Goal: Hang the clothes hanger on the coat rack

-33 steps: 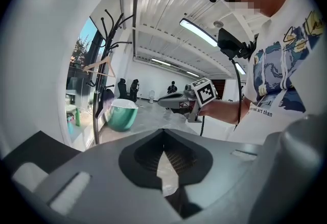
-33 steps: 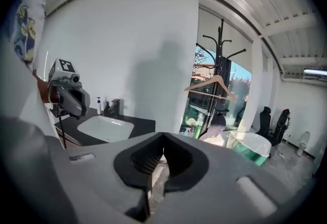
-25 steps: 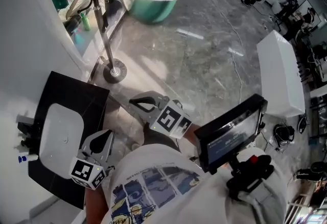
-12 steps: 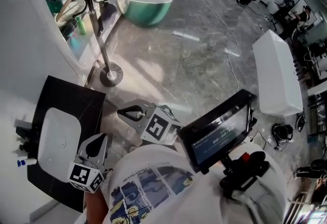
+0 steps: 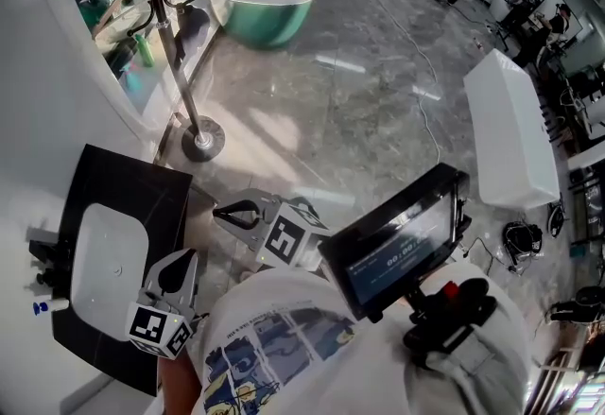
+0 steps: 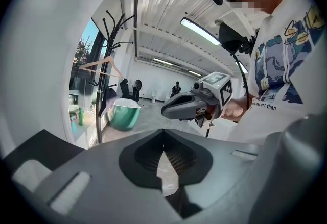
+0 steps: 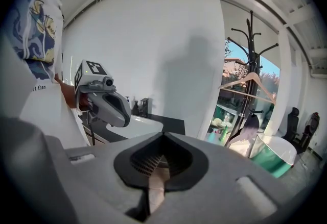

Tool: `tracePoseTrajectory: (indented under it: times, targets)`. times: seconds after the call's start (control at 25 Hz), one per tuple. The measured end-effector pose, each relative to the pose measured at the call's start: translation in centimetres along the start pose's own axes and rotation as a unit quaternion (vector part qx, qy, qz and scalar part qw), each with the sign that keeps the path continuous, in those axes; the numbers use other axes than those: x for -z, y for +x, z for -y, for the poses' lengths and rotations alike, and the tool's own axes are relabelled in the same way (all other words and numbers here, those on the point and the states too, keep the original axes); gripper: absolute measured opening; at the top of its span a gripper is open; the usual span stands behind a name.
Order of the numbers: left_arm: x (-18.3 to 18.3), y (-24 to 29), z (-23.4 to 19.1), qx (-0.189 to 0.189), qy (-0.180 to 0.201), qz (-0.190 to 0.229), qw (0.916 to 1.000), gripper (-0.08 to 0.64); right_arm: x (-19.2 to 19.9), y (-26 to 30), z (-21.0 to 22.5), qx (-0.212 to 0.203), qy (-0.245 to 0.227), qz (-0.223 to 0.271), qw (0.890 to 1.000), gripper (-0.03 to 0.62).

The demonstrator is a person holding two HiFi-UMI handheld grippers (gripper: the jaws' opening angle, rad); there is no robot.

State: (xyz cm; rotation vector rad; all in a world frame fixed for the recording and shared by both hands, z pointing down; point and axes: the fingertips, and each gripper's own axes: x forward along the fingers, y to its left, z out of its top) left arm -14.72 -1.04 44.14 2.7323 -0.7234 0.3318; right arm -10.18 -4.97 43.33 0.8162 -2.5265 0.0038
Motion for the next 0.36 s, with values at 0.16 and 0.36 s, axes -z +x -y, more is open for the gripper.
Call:
tracePoseTrajectory:
  times: [0.16, 0.36]
  targets:
    - [0.40, -0.11, -0.19, 0.003, 0.003, 0.001, 1.0000, 0.002, 0.11, 0.16, -0.22, -0.001, 0.001, -0.002, 1.000, 0.002]
    - [0.57, -0.49, -0.29, 0.000, 0.000, -0.001, 1.0000, 0.002, 0.03, 0.52, -0.58, -0.005, -0.001, -0.005, 1.000, 0.002]
